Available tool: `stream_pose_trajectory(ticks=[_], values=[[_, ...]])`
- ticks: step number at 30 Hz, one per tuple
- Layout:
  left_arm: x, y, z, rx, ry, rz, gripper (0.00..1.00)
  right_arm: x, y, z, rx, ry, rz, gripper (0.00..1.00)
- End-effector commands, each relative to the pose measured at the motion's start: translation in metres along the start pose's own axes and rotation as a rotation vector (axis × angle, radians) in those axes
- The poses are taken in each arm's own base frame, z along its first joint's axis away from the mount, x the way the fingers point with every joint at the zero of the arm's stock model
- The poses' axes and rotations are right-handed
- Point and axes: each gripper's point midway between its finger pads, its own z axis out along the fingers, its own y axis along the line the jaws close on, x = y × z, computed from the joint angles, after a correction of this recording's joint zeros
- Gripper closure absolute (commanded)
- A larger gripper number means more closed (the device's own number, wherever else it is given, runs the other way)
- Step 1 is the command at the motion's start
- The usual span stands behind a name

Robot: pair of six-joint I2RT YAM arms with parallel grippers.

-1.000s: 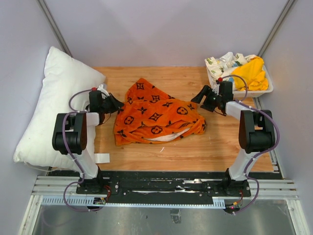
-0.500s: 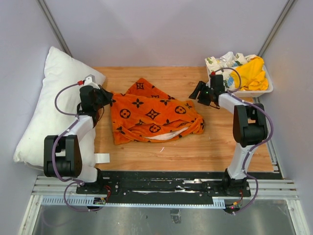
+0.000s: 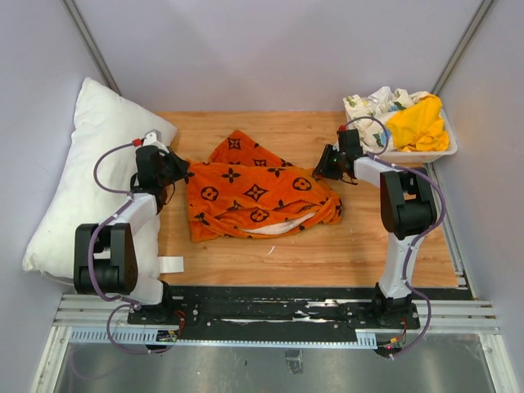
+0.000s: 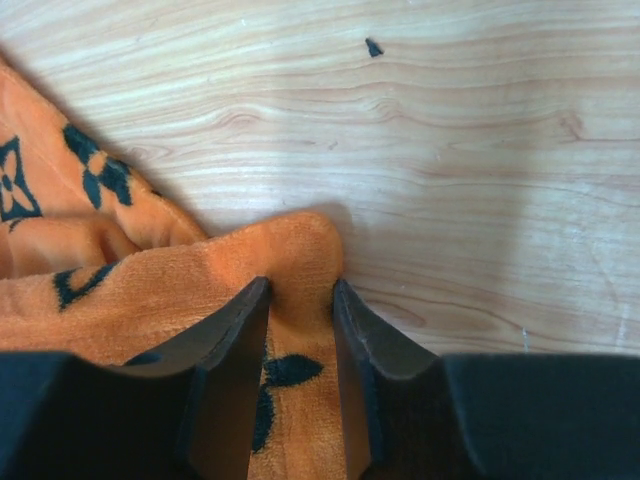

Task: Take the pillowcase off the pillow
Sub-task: Fold the pillowcase at the center of the board.

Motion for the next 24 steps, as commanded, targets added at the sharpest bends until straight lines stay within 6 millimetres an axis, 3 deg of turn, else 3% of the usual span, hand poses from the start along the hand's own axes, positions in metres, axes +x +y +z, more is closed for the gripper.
stream_pose_trajectory(ticks=[1,5,8,11,16,24], values=[[-0.001,0.004,0.002,-0.008,-0.004,0.015,1.00,0.010,-0.013,0.007,0.036,0.026,-0.011,0.75],[-0.006,0.003,0.001,-0.008,-0.016,0.017,1.00,0.000,-0.006,0.001,0.017,-0.006,-0.023,0.99],[-0.023,-0.006,0.000,0.004,-0.054,0.001,1.00,-0.023,0.008,-0.013,-0.009,-0.073,-0.045,0.99],[-0.051,-0.028,-0.002,0.072,-0.097,-0.013,1.00,-0.060,0.030,-0.039,-0.044,-0.173,-0.072,0.99],[-0.097,-0.053,-0.011,0.119,-0.194,0.004,1.00,-0.112,0.063,-0.093,-0.089,-0.341,-0.116,0.99],[-0.129,-0.066,-0.034,0.132,-0.289,0.020,1.00,-0.142,0.083,-0.172,-0.107,-0.555,-0.174,0.99]])
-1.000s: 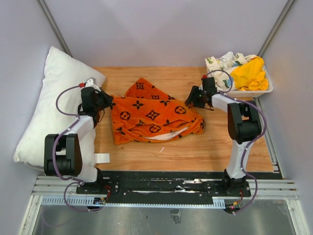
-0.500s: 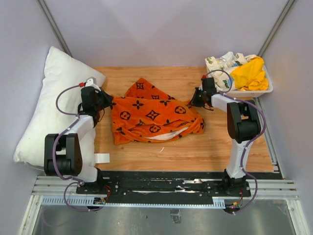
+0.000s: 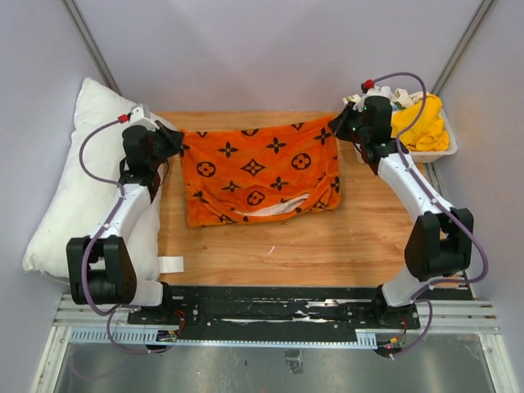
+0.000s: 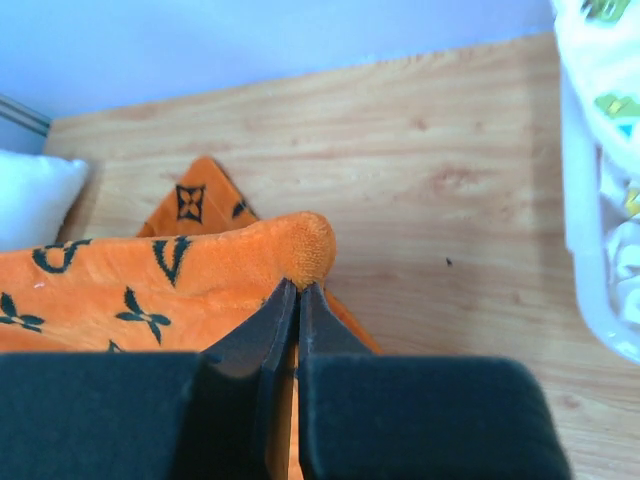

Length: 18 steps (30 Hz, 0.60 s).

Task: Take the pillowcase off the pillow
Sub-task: Fold the pillowcase at the center of the board.

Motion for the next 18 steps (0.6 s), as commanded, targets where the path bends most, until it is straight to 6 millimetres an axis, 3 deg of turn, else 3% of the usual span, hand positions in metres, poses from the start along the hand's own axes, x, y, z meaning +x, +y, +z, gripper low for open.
stream_pose_trajectory(ticks=[1,6,9,13,18], values=[[-0.050,-0.020,-0.013,0.033,-0.130,0.024,1.00,-0.037,0.002,-0.026,0.021,-0.143,-0.060,0.99],[-0.097,-0.047,-0.032,0.073,-0.228,0.051,1.00,-0.083,0.017,-0.058,0.001,-0.247,-0.084,0.99],[-0.107,-0.052,-0.042,0.076,-0.249,0.064,1.00,-0.090,0.018,-0.068,0.006,-0.267,-0.099,0.99],[-0.084,-0.039,-0.041,0.045,-0.201,0.043,1.00,-0.056,0.005,-0.060,0.019,-0.200,-0.056,0.99],[-0.025,-0.006,-0.046,-0.025,-0.100,-0.010,1.00,0.020,-0.013,-0.068,0.062,-0.095,-0.036,0.99]])
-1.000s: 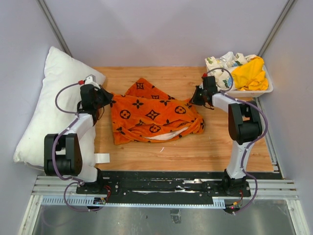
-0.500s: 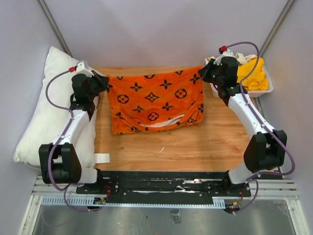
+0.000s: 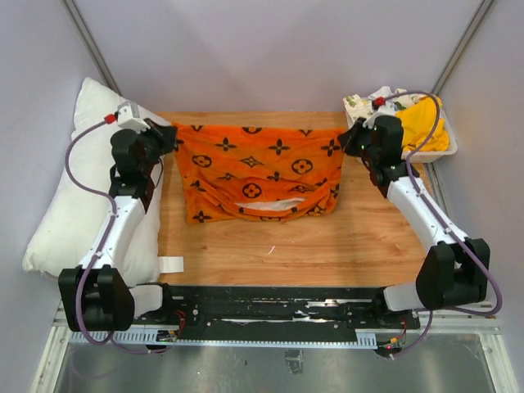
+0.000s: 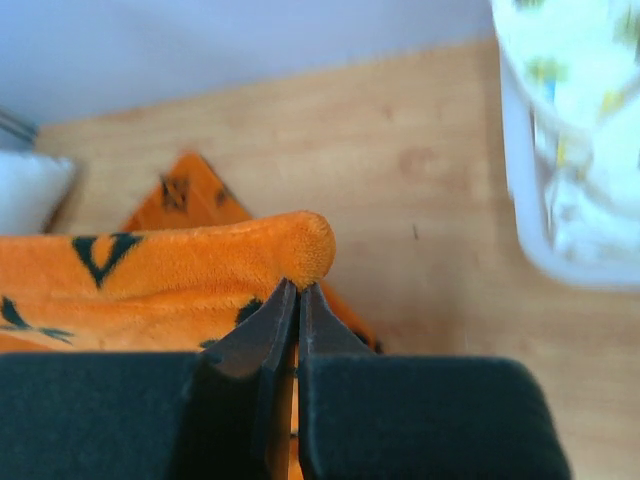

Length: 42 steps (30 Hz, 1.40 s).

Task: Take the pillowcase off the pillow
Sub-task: Fold the pillowcase at the center of the board.

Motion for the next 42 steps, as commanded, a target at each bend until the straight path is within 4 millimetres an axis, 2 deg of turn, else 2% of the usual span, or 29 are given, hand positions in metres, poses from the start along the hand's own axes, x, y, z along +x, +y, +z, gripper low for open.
stream_pose_trajectory(ticks=[1,2,4,8,9,11,14,16,19,22,24,27,31,36,39,42], values=[[0.055,0.038,-0.018,-0.112,0.090,-0.046,1.00,0.061,-0.014,-0.023,0.058,0.070,-0.002,0.99],[0.068,0.044,-0.024,-0.129,0.107,-0.057,1.00,0.084,-0.017,-0.032,0.058,0.102,-0.007,0.99],[0.093,0.056,-0.036,-0.161,0.148,-0.079,1.00,0.116,-0.020,-0.045,0.062,0.152,-0.009,0.99],[0.143,0.073,-0.054,-0.198,0.242,-0.119,1.00,0.185,-0.038,-0.059,0.099,0.314,0.034,0.99],[0.152,0.076,-0.056,-0.204,0.259,-0.124,1.00,0.198,-0.043,-0.060,0.115,0.349,0.041,0.99],[0.161,0.078,-0.057,-0.209,0.285,-0.123,1.00,0.211,-0.050,-0.058,0.141,0.379,0.040,0.99],[0.164,0.080,-0.056,-0.210,0.299,-0.102,1.00,0.216,-0.053,-0.047,0.146,0.399,0.029,0.99],[0.164,0.082,-0.055,-0.218,0.306,-0.083,1.00,0.221,-0.050,-0.040,0.130,0.426,0.032,0.94],[0.165,0.086,-0.056,-0.233,0.311,-0.070,1.00,0.229,-0.047,-0.035,0.105,0.458,0.043,0.70],[0.168,0.087,-0.057,-0.235,0.312,-0.073,1.00,0.226,-0.043,-0.033,0.080,0.434,0.048,0.42],[0.170,0.088,-0.057,-0.237,0.317,-0.072,1.00,0.222,-0.041,-0.033,0.063,0.415,0.041,0.34],[0.171,0.088,-0.055,-0.232,0.322,-0.073,1.00,0.217,-0.036,-0.032,0.023,0.392,0.030,0.35],[0.172,0.086,-0.053,-0.225,0.328,-0.075,1.00,0.212,-0.025,-0.027,-0.070,0.371,0.062,0.40],[0.173,0.087,-0.055,-0.226,0.328,-0.071,1.00,0.203,-0.010,-0.027,-0.166,0.327,0.065,0.41],[0.172,0.087,-0.054,-0.224,0.329,-0.069,1.00,0.195,-0.010,-0.029,-0.165,0.298,0.036,0.35],[0.174,0.086,-0.054,-0.220,0.335,-0.070,1.00,0.186,-0.012,-0.033,-0.154,0.270,-0.008,0.23]])
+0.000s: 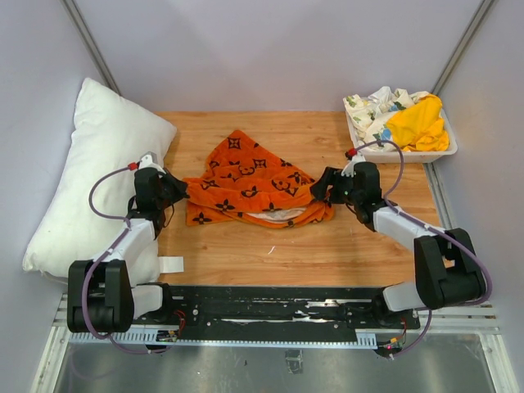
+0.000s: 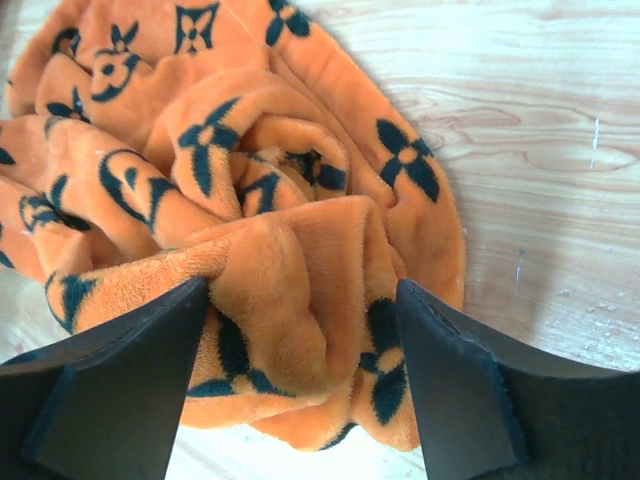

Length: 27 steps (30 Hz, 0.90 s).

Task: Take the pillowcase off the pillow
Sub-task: Fold the pillowcase at the center of the board.

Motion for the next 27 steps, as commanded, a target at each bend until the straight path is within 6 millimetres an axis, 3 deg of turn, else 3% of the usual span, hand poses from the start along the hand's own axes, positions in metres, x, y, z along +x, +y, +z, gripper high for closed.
stream_pose_trajectory(ticks=[1,19,24,27], values=[[-0.013,-0.011,0.002,0.035,-0.033,0.023,1.00,-0.025,0.009,-0.012,-0.033,-0.089,-0.089,0.21],[-0.009,-0.012,0.004,0.047,-0.013,0.026,1.00,-0.030,0.049,-0.006,-0.276,-0.083,-0.175,0.22],[-0.008,-0.013,0.004,0.051,-0.009,0.025,1.00,-0.027,0.061,-0.007,-0.360,-0.070,-0.192,0.35],[-0.008,-0.013,0.005,0.052,-0.008,0.025,1.00,-0.025,0.066,-0.007,-0.397,-0.064,-0.189,0.52]])
